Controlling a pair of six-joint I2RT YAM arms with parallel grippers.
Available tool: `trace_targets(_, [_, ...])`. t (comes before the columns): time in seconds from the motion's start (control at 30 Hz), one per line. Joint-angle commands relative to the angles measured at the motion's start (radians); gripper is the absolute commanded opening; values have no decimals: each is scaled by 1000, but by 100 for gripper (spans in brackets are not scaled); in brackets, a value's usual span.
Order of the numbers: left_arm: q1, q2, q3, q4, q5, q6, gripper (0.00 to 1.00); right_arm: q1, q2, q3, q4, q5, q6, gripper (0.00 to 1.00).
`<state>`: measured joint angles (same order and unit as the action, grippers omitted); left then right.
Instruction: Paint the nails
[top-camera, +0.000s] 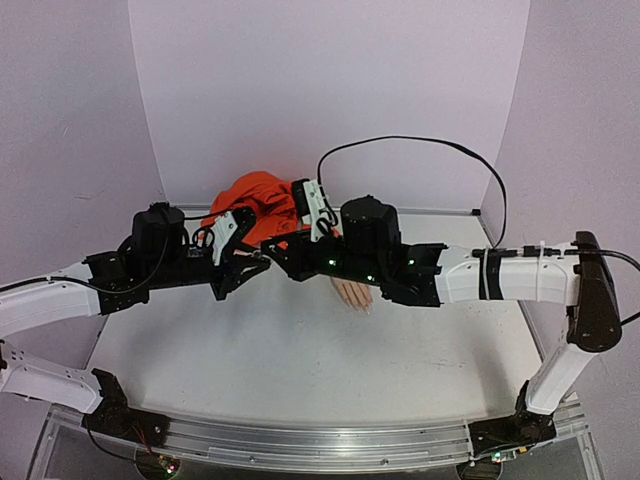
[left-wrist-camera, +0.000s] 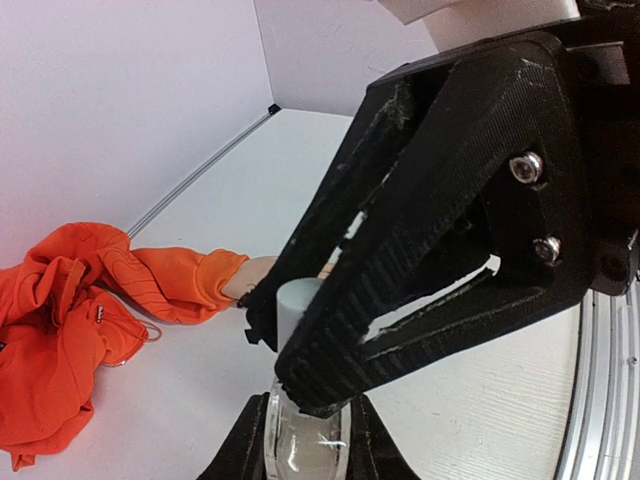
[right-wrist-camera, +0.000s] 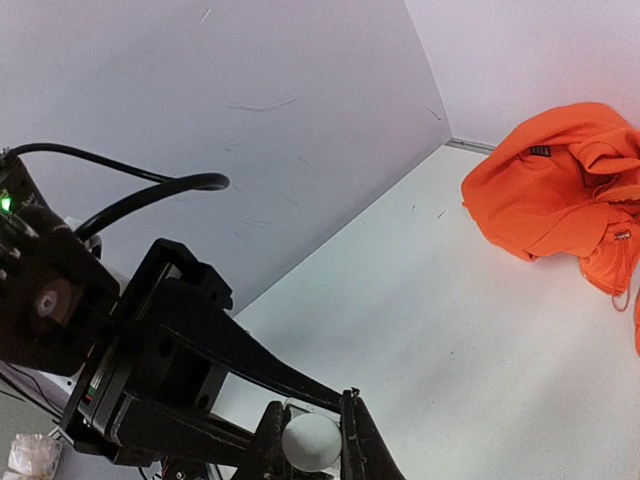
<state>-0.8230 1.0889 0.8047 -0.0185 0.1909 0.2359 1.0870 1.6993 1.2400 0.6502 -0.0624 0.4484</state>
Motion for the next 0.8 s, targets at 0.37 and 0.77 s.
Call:
trace_targets(0.37, [52,-65,23,66,-1,-28,99,-101,-121,-134,-138,492,190,0])
trace_targets(0.77, [51,-68,22,64,-38,-23,99,-634,-294,-552,-276,672,317,0])
